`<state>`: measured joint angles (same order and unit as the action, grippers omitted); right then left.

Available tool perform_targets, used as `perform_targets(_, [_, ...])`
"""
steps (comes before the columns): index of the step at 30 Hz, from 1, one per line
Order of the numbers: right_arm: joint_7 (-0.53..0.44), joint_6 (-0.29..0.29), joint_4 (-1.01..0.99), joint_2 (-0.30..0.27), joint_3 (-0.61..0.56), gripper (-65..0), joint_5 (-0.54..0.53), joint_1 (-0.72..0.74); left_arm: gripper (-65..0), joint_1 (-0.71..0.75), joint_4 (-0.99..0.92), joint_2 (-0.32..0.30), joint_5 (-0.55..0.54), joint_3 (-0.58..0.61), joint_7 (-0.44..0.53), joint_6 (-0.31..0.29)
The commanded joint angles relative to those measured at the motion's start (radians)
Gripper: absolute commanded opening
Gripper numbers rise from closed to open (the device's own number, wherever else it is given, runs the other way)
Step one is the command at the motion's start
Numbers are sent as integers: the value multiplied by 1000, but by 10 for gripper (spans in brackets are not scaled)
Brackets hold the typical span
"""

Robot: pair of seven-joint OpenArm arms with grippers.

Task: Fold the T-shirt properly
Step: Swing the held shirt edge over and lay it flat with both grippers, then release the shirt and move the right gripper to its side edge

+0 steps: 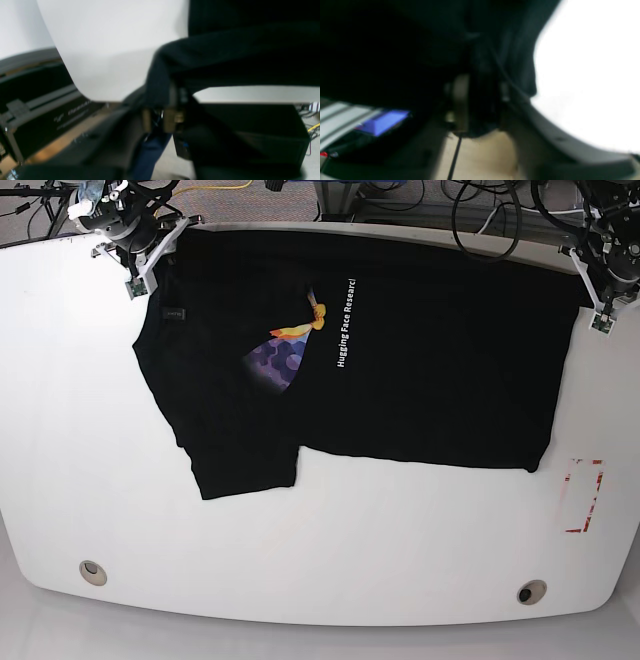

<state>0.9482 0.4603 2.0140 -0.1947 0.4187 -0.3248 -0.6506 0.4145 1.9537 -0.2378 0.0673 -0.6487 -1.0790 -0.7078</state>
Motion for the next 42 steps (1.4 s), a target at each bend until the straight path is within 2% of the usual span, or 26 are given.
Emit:
perform_targets(1, [-15,-7,18,-9,7,-344,-7,-5,-408,-4,16,-18,10,10,3,10])
perform_targets(3, [-15,-5,20,1,7,-309,-7,-5,-329,-4,16,-18,10,20,3,10])
perform_targets(6, [-15,-5,21,14,7,-308,-7,1,-228,-6,19,-18,9,33,3,10])
perform_targets(9, [-15,-5,23,18,6,-308,-7,5,-190,-15,23,-18,7,42,3,10])
perform_targets(13, [-15,-5,23,19,6,-308,-7,27,-187,-47,23,-18,7,42,-11,10])
perform_targets(20, [-15,-5,21,19,7,-308,-9,48,-185,-145,23,-18,6,36,-125,10])
perform_targets(26, [-15,-5,21,19,7,-308,-9,59,-185,-196,20,-18,7,0,-131,10])
perform_targets(32, [-15,-5,21,19,7,-308,-9,61,-189,-240,19,-18,7,37,-132,10])
perform_targets(38, [-16,-5,21,19,7,-308,-9,62,-190,-291,20,-18,4,25,-132,10])
perform_targets(42, [-16,-5,21,19,7,-308,-9,70,-190,-329,19,-18,-57,-24,-166,10])
